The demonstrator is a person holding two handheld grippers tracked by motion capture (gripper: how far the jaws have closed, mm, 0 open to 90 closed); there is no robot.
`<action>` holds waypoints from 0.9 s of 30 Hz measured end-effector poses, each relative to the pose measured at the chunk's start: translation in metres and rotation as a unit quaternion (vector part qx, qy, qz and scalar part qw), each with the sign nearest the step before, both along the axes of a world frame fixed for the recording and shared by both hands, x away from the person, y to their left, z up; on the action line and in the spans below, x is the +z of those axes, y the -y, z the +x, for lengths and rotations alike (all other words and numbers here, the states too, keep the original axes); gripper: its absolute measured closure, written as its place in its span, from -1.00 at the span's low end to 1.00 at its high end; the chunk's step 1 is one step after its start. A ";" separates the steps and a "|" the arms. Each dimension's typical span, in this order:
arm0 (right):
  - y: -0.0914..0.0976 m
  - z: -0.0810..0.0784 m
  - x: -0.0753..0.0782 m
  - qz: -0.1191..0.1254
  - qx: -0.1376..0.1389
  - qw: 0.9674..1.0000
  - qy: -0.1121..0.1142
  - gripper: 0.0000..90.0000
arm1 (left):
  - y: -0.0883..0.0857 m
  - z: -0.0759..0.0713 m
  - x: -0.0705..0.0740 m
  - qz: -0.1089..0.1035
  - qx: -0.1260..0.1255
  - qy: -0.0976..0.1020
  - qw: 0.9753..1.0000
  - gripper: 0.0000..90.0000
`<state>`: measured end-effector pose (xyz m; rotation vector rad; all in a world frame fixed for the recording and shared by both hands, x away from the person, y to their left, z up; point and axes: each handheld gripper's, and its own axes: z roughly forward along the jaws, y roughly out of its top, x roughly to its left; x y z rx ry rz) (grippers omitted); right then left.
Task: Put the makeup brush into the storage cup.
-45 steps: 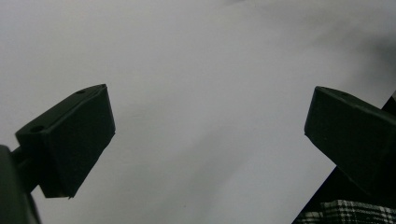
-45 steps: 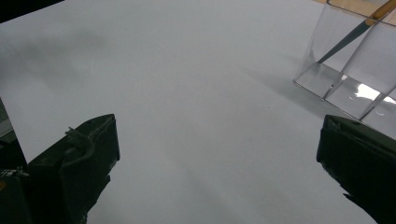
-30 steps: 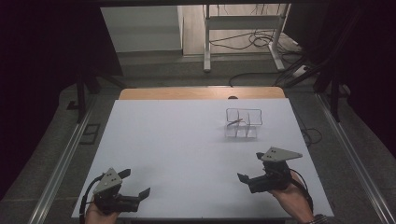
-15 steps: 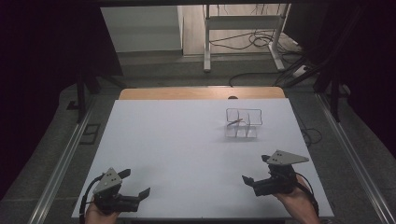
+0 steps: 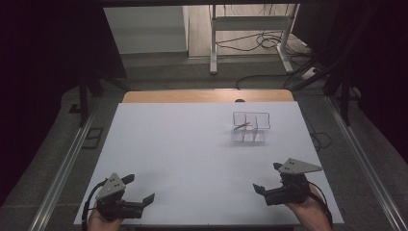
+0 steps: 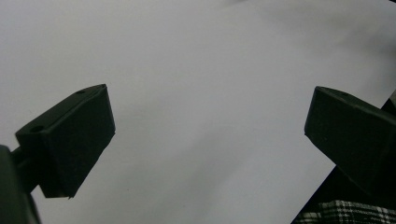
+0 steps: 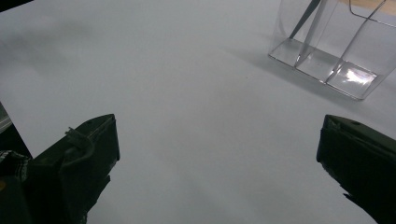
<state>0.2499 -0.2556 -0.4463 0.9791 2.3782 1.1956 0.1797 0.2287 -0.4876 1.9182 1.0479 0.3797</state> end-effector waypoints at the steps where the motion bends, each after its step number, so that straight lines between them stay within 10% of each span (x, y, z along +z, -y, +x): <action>1: 0.001 0.000 0.000 0.000 0.001 1.000 0.001 -1.00 | 0.000 0.000 0.000 0.000 0.000 0.000 1.000 -0.95; 27: 0.018 -0.011 -0.002 -0.004 -0.022 1.000 0.007 -1.00 | 0.000 0.001 -0.001 -0.001 -0.002 -0.004 1.000 -0.95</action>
